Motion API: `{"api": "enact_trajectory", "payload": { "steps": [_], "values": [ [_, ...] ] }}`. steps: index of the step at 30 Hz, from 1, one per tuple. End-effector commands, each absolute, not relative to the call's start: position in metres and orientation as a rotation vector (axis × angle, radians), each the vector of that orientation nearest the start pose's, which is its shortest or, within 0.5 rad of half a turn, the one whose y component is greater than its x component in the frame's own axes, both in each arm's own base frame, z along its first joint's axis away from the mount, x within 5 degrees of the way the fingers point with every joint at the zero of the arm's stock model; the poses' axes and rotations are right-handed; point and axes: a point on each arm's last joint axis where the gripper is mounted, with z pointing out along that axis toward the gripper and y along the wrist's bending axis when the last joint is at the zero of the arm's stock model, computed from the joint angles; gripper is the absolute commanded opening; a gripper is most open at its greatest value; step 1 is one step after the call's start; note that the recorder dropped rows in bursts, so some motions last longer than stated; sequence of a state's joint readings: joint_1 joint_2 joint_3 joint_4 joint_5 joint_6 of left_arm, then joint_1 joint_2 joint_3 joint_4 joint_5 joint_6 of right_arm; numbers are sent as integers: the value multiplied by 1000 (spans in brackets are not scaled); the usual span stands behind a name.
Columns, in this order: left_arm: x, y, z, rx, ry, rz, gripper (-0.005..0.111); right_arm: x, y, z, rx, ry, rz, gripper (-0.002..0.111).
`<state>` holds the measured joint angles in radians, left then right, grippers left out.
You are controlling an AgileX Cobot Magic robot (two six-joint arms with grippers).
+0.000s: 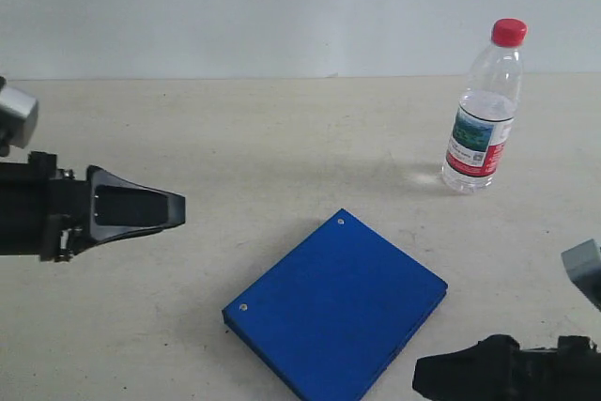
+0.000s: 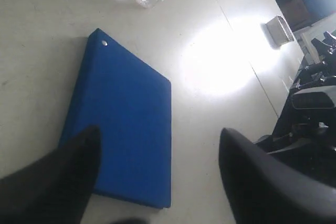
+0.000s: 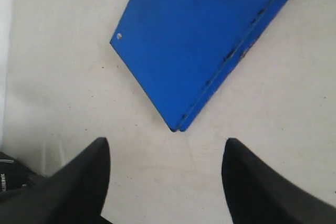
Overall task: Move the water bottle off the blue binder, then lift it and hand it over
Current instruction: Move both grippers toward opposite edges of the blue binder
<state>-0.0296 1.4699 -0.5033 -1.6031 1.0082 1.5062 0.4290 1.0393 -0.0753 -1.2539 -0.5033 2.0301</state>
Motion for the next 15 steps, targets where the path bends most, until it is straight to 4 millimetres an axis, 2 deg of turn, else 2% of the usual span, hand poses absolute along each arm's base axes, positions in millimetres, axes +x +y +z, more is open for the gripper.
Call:
{"api": "enact_trajectory", "payload": {
  "steps": [1, 5, 9, 15],
  "values": [
    [235, -99, 168, 353, 2193, -1319, 61, 109, 98, 152, 149, 2499, 1143, 57],
    [251, -110, 141, 372, 2281, -1314, 61, 129, 105, 157, 140, 2497, 1108, 57],
    [270, -111, 121, 351, 2371, -1200, 61, 146, 113, 156, 148, 2519, 1106, 57],
    [284, -112, 108, 379, 2425, -1181, 61, 167, 123, 139, 210, 2612, 1074, 57]
  ]
}}
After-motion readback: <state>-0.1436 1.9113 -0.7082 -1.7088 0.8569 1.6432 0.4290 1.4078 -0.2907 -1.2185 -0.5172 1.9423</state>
